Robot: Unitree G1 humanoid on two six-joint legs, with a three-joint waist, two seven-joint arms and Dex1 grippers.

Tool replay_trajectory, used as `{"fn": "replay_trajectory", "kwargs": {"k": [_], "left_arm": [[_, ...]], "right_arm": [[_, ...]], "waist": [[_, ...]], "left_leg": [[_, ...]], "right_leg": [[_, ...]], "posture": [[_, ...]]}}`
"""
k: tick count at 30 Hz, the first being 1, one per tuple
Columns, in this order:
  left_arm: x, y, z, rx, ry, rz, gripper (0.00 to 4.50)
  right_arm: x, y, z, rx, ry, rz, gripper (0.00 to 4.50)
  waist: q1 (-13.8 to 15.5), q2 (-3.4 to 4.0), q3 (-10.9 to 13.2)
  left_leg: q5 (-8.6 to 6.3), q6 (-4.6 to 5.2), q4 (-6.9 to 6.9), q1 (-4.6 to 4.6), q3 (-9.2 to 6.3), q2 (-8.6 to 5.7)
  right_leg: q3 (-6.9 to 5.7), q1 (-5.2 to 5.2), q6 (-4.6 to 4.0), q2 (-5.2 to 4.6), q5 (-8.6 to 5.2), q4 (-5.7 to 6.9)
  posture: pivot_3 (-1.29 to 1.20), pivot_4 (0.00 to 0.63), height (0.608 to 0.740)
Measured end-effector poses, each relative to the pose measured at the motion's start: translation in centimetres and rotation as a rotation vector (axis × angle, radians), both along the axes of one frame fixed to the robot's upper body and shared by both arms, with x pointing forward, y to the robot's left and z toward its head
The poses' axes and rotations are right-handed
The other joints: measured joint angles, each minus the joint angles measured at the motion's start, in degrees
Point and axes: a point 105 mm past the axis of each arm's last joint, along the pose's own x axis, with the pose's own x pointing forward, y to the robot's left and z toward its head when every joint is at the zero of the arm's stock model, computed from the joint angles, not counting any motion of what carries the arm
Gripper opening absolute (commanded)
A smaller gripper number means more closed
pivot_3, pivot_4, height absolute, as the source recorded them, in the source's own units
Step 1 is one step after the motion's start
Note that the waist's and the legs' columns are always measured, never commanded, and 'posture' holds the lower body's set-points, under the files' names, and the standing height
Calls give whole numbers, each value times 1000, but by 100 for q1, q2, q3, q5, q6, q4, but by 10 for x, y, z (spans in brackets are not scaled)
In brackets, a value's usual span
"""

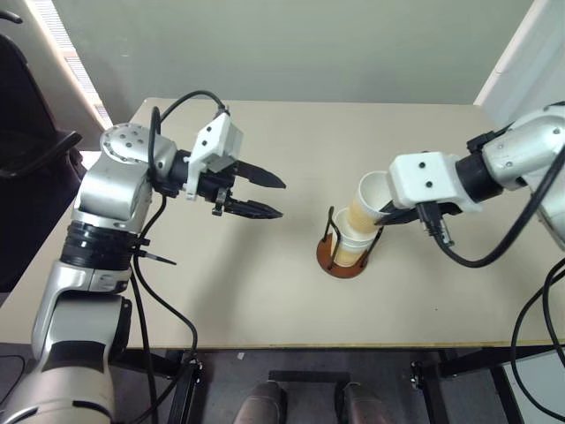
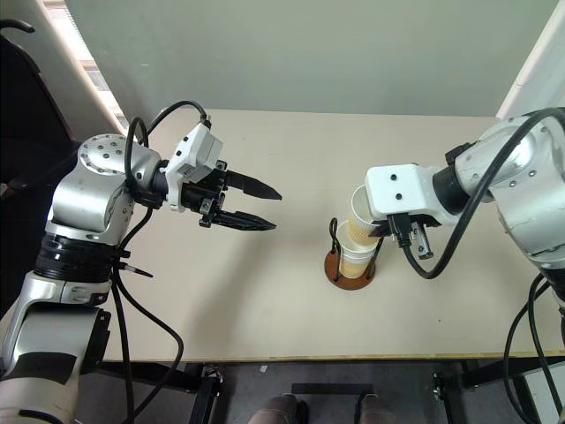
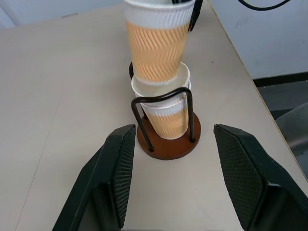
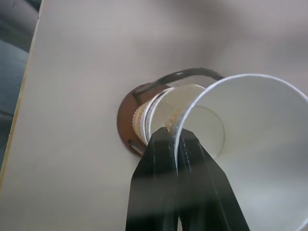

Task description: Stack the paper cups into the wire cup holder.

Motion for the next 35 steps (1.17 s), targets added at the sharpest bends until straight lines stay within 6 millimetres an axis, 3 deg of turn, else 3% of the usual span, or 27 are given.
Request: {"fn": "replay_trajectory", "kwargs": {"k": [10, 17, 20, 25, 32, 35], "left_arm": [[0, -1, -1, 9, -8, -6, 2784], [1, -3, -3, 19, -15, -10, 2784], [1, -3, -5, 24, -14, -8, 2784], [2, 2, -8, 36, -5, 15, 2784], [1, 15, -16, 61, 18, 58, 2784], [0, 19, -18, 68, 30, 73, 2784]], "right_arm": [[0, 23, -18, -8, 88, 99, 47], [9, 38, -2, 18, 79, 126, 2090], [17, 39, 20, 57, 49, 82, 2090], [19, 13, 47, 180, 38, -57, 2090], [10, -53, 15, 253, 162, -355, 2090], [4, -67, 13, 288, 154, -423, 2090]], "waist": [[-13, 0, 0], [-22, 1, 1], [-21, 1, 1], [2, 0, 0], [24, 1, 1], [16, 0, 1]], "left_leg": [[2, -4, -1, 1, -1, 0], [2, -4, -6, -3, 0, 0], [2, -6, -9, -7, -1, 0], [-3, -12, -13, -9, -5, 0], [-9, -31, -17, -5, -5, 1], [-5, -39, -27, 3, -4, 3]], "right_leg": [[0, -2, -8, 1, 0, 1], [2, -10, -54, 1, -27, 3], [1, -14, -63, 1, -33, 3], [-4, -9, -72, 1, -39, -2], [-3, -10, -35, 3, -25, 0], [-2, -10, -35, 4, -25, 7]], "posture": [[0, 150, 740], [0, 150, 740], [0, 150, 740], [0, 150, 740], [0, 150, 740], [0, 150, 740]]}}
